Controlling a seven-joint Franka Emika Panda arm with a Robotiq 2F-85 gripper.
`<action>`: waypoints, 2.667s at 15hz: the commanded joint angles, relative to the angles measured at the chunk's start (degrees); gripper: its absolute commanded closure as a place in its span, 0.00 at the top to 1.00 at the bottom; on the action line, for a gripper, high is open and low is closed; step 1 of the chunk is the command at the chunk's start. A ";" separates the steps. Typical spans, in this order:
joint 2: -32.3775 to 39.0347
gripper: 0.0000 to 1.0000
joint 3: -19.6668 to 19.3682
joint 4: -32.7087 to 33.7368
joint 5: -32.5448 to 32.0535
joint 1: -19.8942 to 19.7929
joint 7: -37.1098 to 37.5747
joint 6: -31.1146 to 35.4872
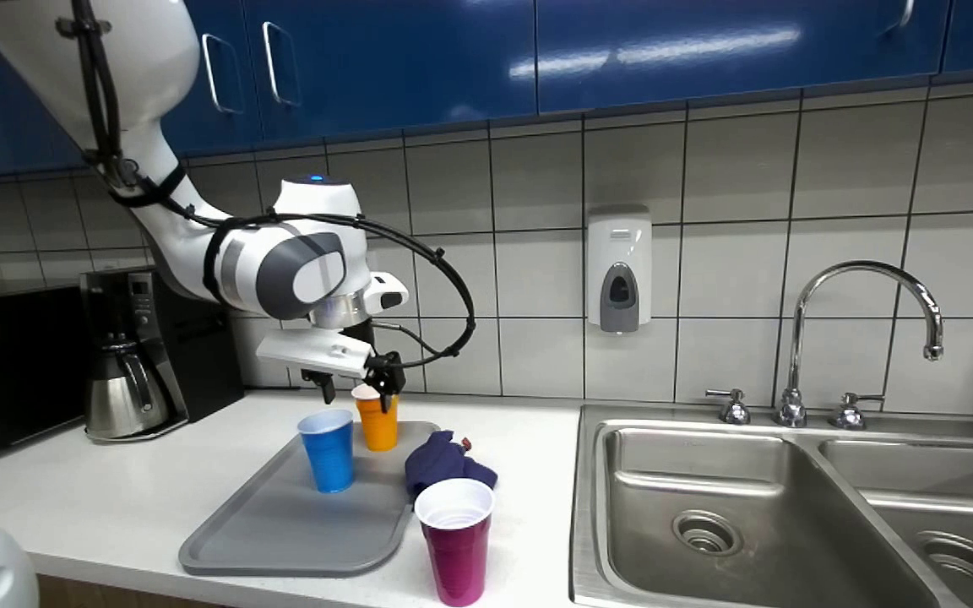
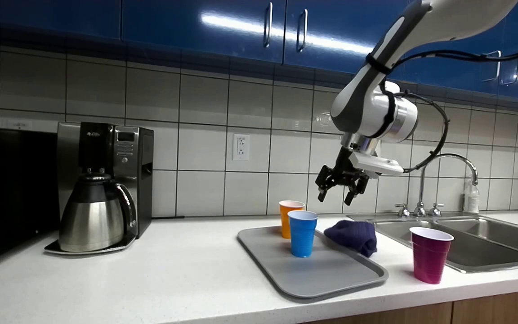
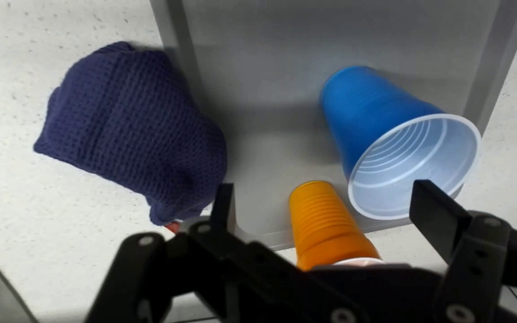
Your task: Remove the purple, blue and orange cups from the grey tray and put them on the countertop
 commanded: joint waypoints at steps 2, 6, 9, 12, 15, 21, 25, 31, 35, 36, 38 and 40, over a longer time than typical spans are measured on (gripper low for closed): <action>5.02 1.00 0.88 6.76 4.02 -1.17 -6.18 -5.98; 8.16 1.00 2.17 10.49 3.65 -2.24 -7.42 -9.34; 10.63 1.00 3.06 12.81 2.45 -2.52 -7.31 -10.70; 12.93 1.00 4.00 14.48 1.43 -2.90 -7.22 -10.85; 14.93 1.00 4.73 15.70 0.28 -3.35 -6.69 -10.80; 17.44 0.74 5.75 17.19 -1.82 -4.39 -6.40 -10.62; 17.93 0.42 6.42 17.56 -2.16 -5.05 -6.41 -10.80; 17.57 0.01 6.92 17.55 -2.05 -5.74 -6.46 -11.02; 16.93 0.01 6.67 17.28 -3.56 -5.60 -6.13 -10.79; 16.80 0.01 6.59 17.13 -4.18 -5.55 -6.03 -10.64; 16.38 0.01 6.43 16.67 -5.51 -5.45 -5.95 -10.41; 15.84 0.01 6.42 16.35 -6.42 -5.46 -5.89 -10.38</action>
